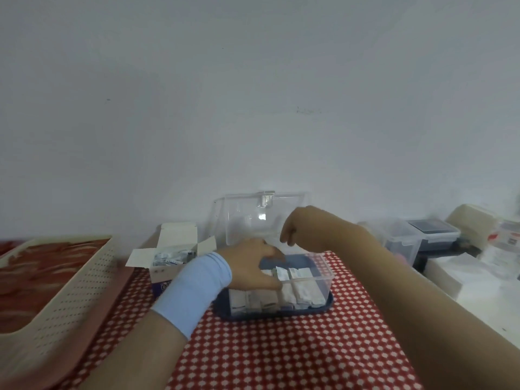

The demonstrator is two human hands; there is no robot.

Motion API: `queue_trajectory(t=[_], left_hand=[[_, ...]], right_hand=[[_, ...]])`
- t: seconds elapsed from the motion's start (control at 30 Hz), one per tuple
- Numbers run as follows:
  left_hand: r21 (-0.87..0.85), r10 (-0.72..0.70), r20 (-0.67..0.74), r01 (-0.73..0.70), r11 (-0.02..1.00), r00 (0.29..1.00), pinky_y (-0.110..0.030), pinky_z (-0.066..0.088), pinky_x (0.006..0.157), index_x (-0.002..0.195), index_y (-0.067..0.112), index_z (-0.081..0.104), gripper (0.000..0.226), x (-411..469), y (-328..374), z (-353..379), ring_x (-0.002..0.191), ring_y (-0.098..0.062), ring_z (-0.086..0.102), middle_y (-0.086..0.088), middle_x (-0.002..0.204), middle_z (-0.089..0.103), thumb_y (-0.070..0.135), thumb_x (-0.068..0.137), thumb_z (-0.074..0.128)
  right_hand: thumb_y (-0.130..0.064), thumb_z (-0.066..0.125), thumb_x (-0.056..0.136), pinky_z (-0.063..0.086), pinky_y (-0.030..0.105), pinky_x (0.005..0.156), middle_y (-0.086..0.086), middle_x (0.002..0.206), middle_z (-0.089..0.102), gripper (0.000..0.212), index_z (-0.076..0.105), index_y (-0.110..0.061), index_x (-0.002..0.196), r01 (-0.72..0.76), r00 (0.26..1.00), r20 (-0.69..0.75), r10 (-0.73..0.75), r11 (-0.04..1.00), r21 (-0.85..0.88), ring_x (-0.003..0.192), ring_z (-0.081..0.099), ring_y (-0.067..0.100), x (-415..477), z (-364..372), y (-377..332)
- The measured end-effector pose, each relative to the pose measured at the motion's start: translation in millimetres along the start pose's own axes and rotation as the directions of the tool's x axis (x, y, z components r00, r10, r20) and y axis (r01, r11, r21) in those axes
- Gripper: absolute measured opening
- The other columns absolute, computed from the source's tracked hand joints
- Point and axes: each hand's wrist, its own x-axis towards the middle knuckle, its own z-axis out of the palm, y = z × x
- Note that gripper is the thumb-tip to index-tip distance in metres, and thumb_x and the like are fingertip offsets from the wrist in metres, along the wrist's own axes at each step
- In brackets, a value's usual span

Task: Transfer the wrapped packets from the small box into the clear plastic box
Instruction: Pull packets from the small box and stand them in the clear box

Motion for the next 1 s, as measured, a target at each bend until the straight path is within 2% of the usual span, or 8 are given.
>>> queue_trajectory(t=[0.07, 0.23, 0.37, 0.53, 0.63, 0.77, 0.93, 1.0], left_hand=[[-0.134, -0.029, -0.102, 0.015, 0.991, 0.994, -0.028, 0.044, 0.102, 0.138, 0.033, 0.053, 0.051, -15.8, -10.0, -14.2, 0.118, -0.009, 0.054, 0.011, 0.131, 0.056, 0.047, 0.091, 0.063], [-0.325, -0.226, -0.399, 0.093, 0.941, 0.889, -0.025, 0.044, 0.094, 0.117, 0.034, 0.067, 0.022, -48.4, -55.0, -31.8, 0.106, -0.006, 0.059, 0.014, 0.117, 0.066, 0.031, 0.098, 0.057], [-0.354, -0.4, -0.434, 0.256, 0.9, 0.807, -0.021, 0.04, 0.079, 0.107, 0.034, 0.067, 0.016, -70.4, -91.6, -32.1, 0.099, -0.006, 0.058, 0.016, 0.103, 0.064, 0.026, 0.098, 0.057], [-0.284, -0.465, -0.416, 0.374, 0.883, 0.782, 0.0, 0.03, 0.06, 0.117, 0.029, 0.067, 0.021, -88.3, -116.3, -20.1, 0.091, 0.0, 0.05, 0.015, 0.113, 0.062, 0.029, 0.099, 0.057], [-0.229, -0.42, -0.413, 0.354, 0.907, 0.808, 0.006, 0.029, 0.06, 0.121, 0.029, 0.067, 0.024, -88.9, -123.8, -17.0, 0.093, 0.002, 0.046, 0.016, 0.118, 0.059, 0.03, 0.099, 0.058], [-0.267, -0.417, -0.424, 0.329, 0.906, 0.804, -0.008, 0.031, 0.072, 0.118, 0.032, 0.067, 0.023, -88.4, -138.1, -18.9, 0.099, 0.0, 0.048, 0.012, 0.127, 0.058, 0.032, 0.095, 0.064], [-0.287, -0.429, -0.434, 0.329, 0.9, 0.792, -0.007, 0.033, 0.072, 0.119, 0.031, 0.069, 0.025, -87.2, -147.8, -15.5, 0.098, -0.003, 0.052, 0.008, 0.129, 0.059, 0.024, 0.1, 0.054], [-0.328, -0.444, -0.453, 0.319, 0.889, 0.773, -0.01, 0.034, 0.084, 0.117, 0.029, 0.071, 0.029, -87.7, -150.3, -14.3, 0.103, -0.005, 0.057, 0.009, 0.128, 0.063, 0.016, 0.101, 0.049]], right_hand=[[-0.003, 0.052, 0.091, 0.054, 0.033, 0.094, -0.012, 0.097, 0.074, 0.036, 0.077, -0.028, 0.098, 0.026, 0.998, -0.062, -0.022, 0.997, 0.075, 0.096, 0.066, 0.01, -0.6, -9.7, -8.8], [-0.01, 0.053, 0.096, 0.053, 0.025, 0.088, -0.011, 0.101, 0.071, 0.03, 0.077, -0.027, 0.101, 0.157, 0.98, -0.155, -0.124, 0.963, 0.217, 0.095, 0.064, 0.008, -0.3, -10.9, -51.4], [-0.011, 0.056, 0.096, 0.052, 0.025, 0.093, -0.008, 0.106, 0.073, 0.026, 0.078, -0.023, 0.105, 0.23, 0.97, -0.141, -0.199, 0.94, 0.254, 0.094, 0.064, 0.007, 7.0, 4.9, -85.2], [-0.013, 0.059, 0.097, 0.05, 0.025, 0.096, -0.006, 0.114, 0.073, 0.023, 0.078, -0.021, 0.108, 0.254, 0.965, -0.135, -0.223, 0.923, 0.291, 0.1, 0.064, 0.008, 19.6, 24.4, -120.2], [-0.016, 0.06, 0.097, 0.051, 0.031, 0.099, -0.007, 0.116, 0.072, 0.023, 0.077, -0.024, 0.109, 0.242, 0.968, -0.116, -0.223, 0.952, 0.188, 0.106, 0.064, 0.011, 30.7, 35.4, -136.4], [-0.03, 0.063, 0.095, 0.051, 0.035, 0.097, -0.011, 0.11, 0.074, 0.019, 0.076, -0.031, 0.11, 0.172, 0.977, -0.125, -0.172, 0.985, -0.014, 0.1, 0.066, 0.012, 45.1, 45.5, -148.3], [-0.037, 0.067, 0.092, 0.054, 0.03, 0.088, -0.012, 0.105, 0.073, 0.019, 0.076, -0.035, 0.108, 0.224, 0.971, -0.094, -0.219, 0.974, 0.036, 0.093, 0.066, 0.011, 56.0, 54.7, -169.4], [-0.04, 0.067, 0.092, 0.052, 0.033, 0.092, -0.012, 0.104, 0.073, 0.017, 0.076, -0.036, 0.106, 0.24, 0.969, -0.056, -0.241, 0.971, -0.008, 0.094, 0.065, 0.011, 60.3, 61.5, -176.8]])
